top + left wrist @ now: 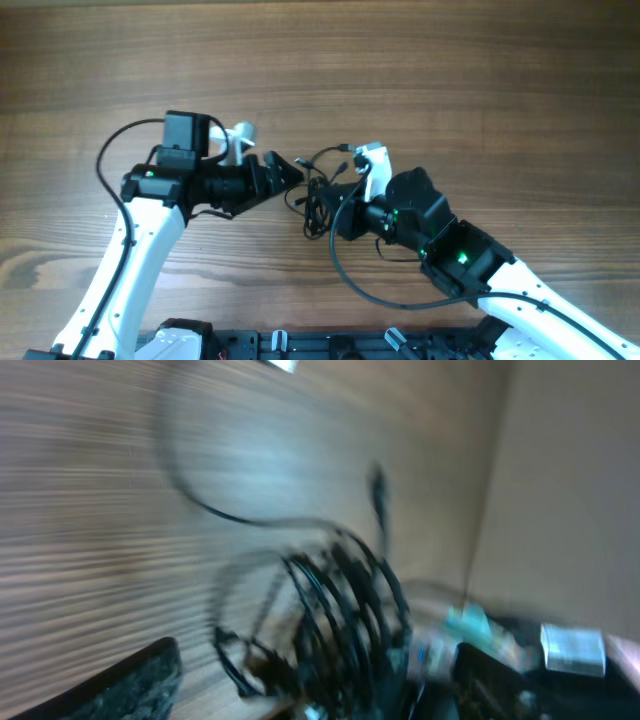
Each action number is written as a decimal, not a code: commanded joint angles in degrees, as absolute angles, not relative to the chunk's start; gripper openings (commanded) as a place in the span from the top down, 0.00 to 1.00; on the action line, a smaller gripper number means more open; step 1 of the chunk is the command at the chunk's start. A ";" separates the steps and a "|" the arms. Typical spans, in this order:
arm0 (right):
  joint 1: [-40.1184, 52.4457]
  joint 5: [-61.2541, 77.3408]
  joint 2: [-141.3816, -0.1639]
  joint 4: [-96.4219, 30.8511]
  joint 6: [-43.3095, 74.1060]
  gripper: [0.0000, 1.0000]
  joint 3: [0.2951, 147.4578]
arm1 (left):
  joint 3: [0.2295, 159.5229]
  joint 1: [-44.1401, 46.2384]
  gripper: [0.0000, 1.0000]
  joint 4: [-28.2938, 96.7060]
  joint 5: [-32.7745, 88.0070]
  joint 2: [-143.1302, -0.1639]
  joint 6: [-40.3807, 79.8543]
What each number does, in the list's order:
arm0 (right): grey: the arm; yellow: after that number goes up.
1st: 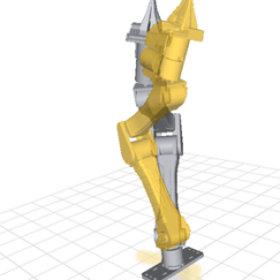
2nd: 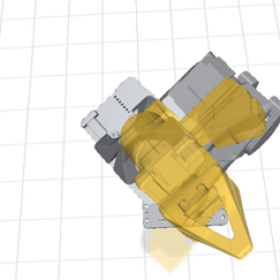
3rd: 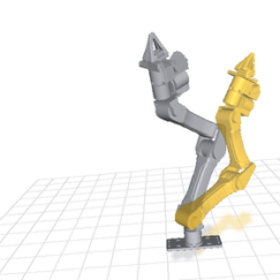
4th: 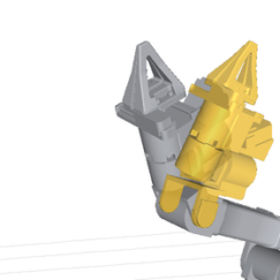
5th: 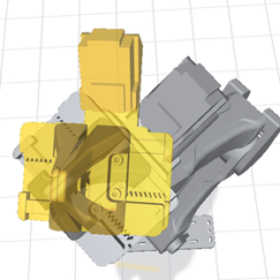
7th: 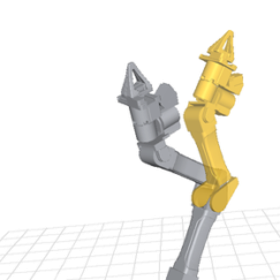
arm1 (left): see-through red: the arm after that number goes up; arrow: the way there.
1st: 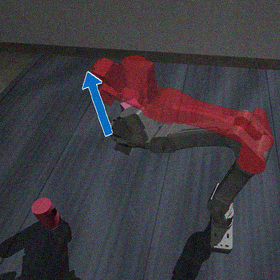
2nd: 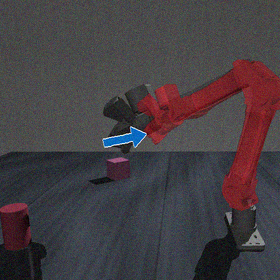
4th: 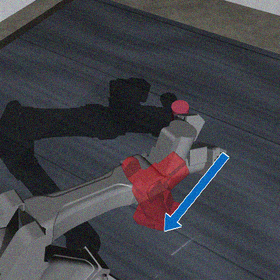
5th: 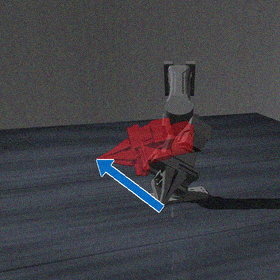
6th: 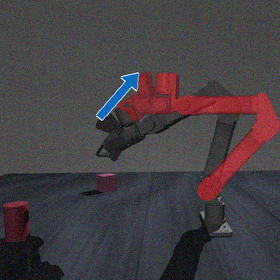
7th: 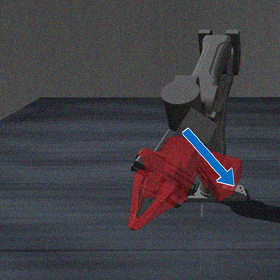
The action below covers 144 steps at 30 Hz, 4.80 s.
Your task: Untangle cables
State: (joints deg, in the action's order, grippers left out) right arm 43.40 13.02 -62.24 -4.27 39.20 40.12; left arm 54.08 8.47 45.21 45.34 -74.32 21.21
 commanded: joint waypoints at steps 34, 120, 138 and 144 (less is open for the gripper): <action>17.87 -11.99 -39.72 -43.83 48.64 0.96 40.18 | 54.28 8.01 0.96 49.19 8.43 -69.63 35.77; 30.68 27.05 -54.52 -2.44 33.36 0.95 40.07 | 54.26 8.80 0.14 49.36 29.93 -60.55 39.64; 30.68 46.33 -61.87 7.05 25.65 0.96 40.07 | 54.26 8.91 0.17 46.28 40.03 -60.53 25.65; 30.68 41.17 -62.43 8.38 34.22 0.95 40.07 | 54.26 8.91 0.15 46.33 40.03 -60.55 25.71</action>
